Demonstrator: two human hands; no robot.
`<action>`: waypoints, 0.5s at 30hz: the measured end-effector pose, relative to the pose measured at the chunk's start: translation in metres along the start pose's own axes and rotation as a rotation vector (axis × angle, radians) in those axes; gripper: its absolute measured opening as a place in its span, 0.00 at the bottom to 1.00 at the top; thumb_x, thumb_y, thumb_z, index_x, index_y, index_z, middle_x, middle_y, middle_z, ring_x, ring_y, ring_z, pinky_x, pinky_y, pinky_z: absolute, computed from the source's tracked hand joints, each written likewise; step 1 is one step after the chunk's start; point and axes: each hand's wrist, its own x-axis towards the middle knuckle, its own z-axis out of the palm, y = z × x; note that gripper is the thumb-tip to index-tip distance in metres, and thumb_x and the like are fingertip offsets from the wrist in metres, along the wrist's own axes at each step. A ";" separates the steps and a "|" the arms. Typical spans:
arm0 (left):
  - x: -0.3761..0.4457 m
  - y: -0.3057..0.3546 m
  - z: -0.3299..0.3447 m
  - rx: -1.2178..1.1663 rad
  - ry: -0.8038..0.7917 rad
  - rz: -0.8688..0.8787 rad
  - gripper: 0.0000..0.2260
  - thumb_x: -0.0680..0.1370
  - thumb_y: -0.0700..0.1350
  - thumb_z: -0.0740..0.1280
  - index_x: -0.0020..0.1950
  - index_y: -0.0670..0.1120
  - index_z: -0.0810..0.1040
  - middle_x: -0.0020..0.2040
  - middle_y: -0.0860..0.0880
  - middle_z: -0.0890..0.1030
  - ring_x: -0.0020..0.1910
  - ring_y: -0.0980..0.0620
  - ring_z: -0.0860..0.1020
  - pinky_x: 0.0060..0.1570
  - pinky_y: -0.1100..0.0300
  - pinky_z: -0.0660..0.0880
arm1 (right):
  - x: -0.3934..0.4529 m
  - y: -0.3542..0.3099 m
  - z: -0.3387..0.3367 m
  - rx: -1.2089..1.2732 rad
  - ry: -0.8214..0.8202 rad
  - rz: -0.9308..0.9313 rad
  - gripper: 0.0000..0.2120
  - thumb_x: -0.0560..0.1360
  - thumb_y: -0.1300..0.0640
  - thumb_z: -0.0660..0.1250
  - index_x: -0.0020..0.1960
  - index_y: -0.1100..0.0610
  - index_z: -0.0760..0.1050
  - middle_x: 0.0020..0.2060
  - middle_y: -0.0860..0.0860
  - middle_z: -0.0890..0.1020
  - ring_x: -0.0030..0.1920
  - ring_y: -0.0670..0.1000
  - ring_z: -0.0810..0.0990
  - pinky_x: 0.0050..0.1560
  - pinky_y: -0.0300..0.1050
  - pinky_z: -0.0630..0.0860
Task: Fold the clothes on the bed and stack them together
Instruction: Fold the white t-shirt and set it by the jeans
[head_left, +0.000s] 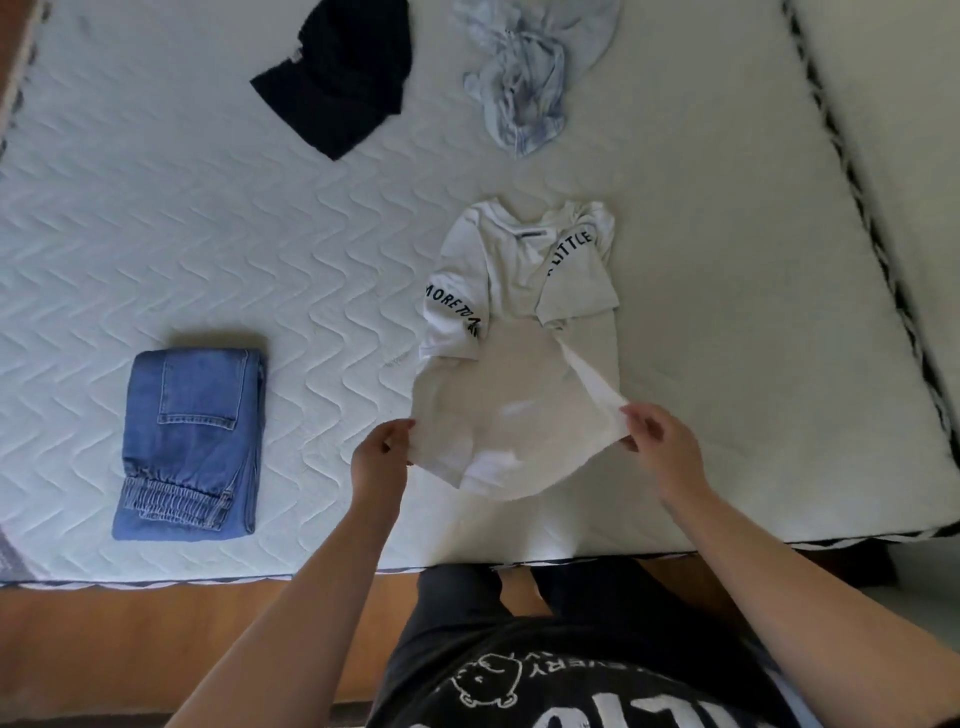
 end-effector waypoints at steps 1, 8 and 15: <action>0.005 0.011 -0.004 0.019 -0.034 0.026 0.13 0.80 0.44 0.63 0.44 0.62 0.82 0.37 0.57 0.82 0.34 0.54 0.77 0.32 0.65 0.74 | 0.005 -0.009 -0.009 0.017 0.005 -0.010 0.09 0.80 0.58 0.65 0.51 0.44 0.79 0.45 0.50 0.85 0.42 0.48 0.84 0.50 0.44 0.80; 0.019 0.080 -0.029 0.421 -0.301 0.362 0.25 0.74 0.33 0.67 0.66 0.55 0.76 0.54 0.57 0.82 0.50 0.60 0.80 0.48 0.73 0.71 | 0.023 -0.075 -0.055 -0.255 0.043 -0.204 0.13 0.74 0.57 0.72 0.59 0.53 0.81 0.47 0.49 0.85 0.47 0.46 0.82 0.52 0.42 0.75; 0.032 0.164 -0.039 0.562 -0.068 0.441 0.14 0.76 0.39 0.62 0.49 0.56 0.82 0.37 0.58 0.83 0.39 0.60 0.79 0.37 0.68 0.71 | 0.037 -0.139 -0.093 -0.216 0.235 -0.347 0.03 0.77 0.55 0.69 0.47 0.53 0.81 0.37 0.49 0.85 0.41 0.48 0.84 0.50 0.47 0.78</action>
